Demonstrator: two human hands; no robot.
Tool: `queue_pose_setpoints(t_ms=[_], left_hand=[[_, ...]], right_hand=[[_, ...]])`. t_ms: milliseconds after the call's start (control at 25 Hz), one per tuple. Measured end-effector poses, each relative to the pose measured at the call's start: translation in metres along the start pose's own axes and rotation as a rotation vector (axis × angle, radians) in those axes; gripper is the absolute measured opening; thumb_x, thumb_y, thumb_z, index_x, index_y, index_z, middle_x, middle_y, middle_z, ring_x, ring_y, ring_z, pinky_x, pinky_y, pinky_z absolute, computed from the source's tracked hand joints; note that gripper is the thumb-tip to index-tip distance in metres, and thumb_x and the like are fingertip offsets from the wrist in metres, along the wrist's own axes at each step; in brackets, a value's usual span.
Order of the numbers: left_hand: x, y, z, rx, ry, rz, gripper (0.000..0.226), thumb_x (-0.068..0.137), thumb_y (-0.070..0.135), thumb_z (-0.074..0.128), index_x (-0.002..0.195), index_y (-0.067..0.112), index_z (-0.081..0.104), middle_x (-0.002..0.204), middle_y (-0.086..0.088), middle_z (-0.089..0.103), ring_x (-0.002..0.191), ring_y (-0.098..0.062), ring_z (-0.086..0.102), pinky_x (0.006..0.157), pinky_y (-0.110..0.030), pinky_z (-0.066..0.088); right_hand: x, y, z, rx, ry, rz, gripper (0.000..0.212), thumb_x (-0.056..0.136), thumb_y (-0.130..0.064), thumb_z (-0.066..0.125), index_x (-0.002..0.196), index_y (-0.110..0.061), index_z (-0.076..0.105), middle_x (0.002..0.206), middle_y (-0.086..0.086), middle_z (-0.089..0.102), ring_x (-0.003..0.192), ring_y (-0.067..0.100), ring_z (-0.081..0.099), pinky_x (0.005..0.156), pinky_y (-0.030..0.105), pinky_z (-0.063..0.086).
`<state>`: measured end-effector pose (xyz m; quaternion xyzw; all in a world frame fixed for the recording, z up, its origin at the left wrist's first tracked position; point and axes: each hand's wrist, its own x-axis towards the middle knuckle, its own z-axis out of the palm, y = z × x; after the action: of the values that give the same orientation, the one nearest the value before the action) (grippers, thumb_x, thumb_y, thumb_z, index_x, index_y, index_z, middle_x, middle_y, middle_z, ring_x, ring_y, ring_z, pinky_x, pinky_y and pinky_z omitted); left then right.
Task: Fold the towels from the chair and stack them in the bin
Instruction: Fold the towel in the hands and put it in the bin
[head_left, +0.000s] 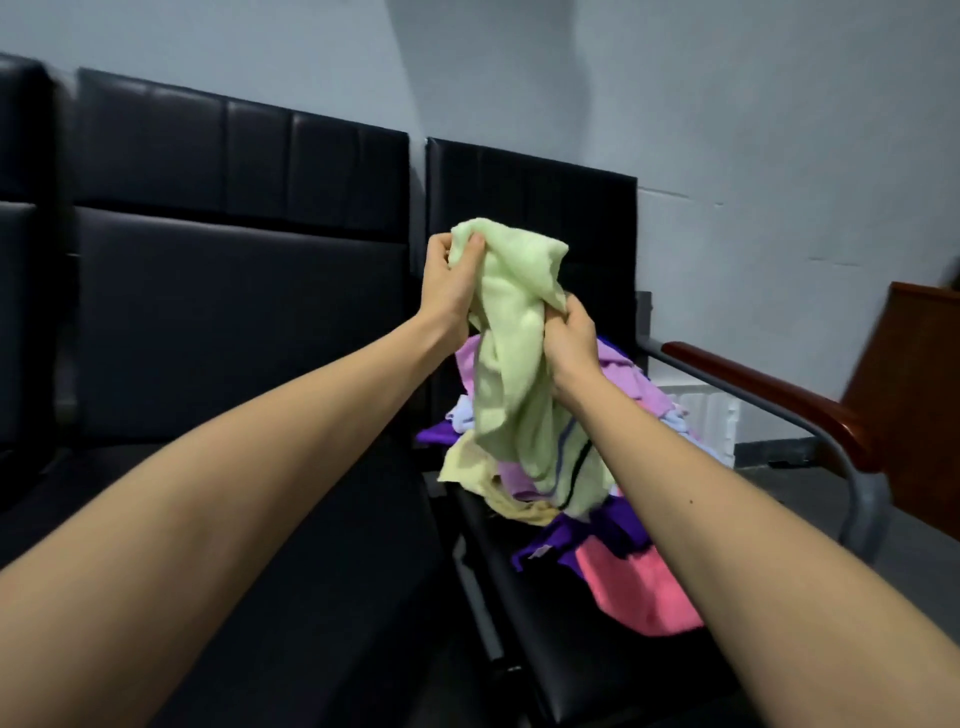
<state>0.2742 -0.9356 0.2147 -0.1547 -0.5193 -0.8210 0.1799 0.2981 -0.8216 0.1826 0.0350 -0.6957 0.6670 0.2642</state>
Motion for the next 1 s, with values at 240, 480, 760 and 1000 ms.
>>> queue_pose_setpoints(t_ms=[240, 480, 760, 1000], left_hand=[[0.002, 0.07, -0.082, 0.333, 0.229, 0.338, 0.011, 0.095, 0.01, 0.049, 0.102, 0.013, 0.041, 0.089, 0.008, 0.047, 0.079, -0.003, 0.048, 0.069, -0.013, 0.043], [-0.033, 0.036, -0.222, 1.058, -0.034, -0.324, 0.047, 0.097, 0.02, 0.05, 0.139, 0.003, 0.036, 0.12, -0.011, 0.051, 0.096, -0.015, 0.049, 0.061, -0.019, 0.041], [-0.132, -0.002, -0.31, 1.445, -0.298, -0.827, 0.014, 0.089, 0.025, 0.054, 0.084, 0.012, 0.054, 0.083, 0.0, 0.05, 0.077, -0.014, 0.048, 0.061, -0.019, 0.036], [-0.129, 0.003, -0.314, 1.919, -0.596, -0.837, 0.063, 0.087, 0.028, 0.06, 0.141, 0.014, 0.032, 0.137, -0.009, 0.042, 0.121, -0.028, 0.048, 0.083, -0.032, 0.041]], right_hand=[[-0.025, -0.025, 0.117, 0.55, -0.255, 0.302, 0.011, 0.092, -0.014, 0.056, 0.103, -0.016, 0.058, 0.089, 0.007, 0.065, 0.08, 0.023, 0.063, 0.082, 0.042, 0.053], [-0.088, 0.053, 0.193, -0.105, -0.44, 0.541, 0.06, 0.092, -0.019, 0.054, 0.142, -0.001, 0.025, 0.136, 0.016, 0.045, 0.12, 0.028, 0.051, 0.088, 0.028, 0.044], [-0.173, 0.108, 0.193, -0.646, -1.096, 0.207, 0.029, 0.085, -0.043, 0.061, 0.074, -0.021, 0.047, 0.083, -0.005, 0.052, 0.065, 0.008, 0.044, 0.059, 0.022, 0.036], [-0.17, 0.117, 0.184, -0.952, -1.175, 0.051, 0.025, 0.086, -0.009, 0.054, 0.109, -0.02, 0.049, 0.106, 0.004, 0.05, 0.091, 0.02, 0.047, 0.06, 0.025, 0.042]])
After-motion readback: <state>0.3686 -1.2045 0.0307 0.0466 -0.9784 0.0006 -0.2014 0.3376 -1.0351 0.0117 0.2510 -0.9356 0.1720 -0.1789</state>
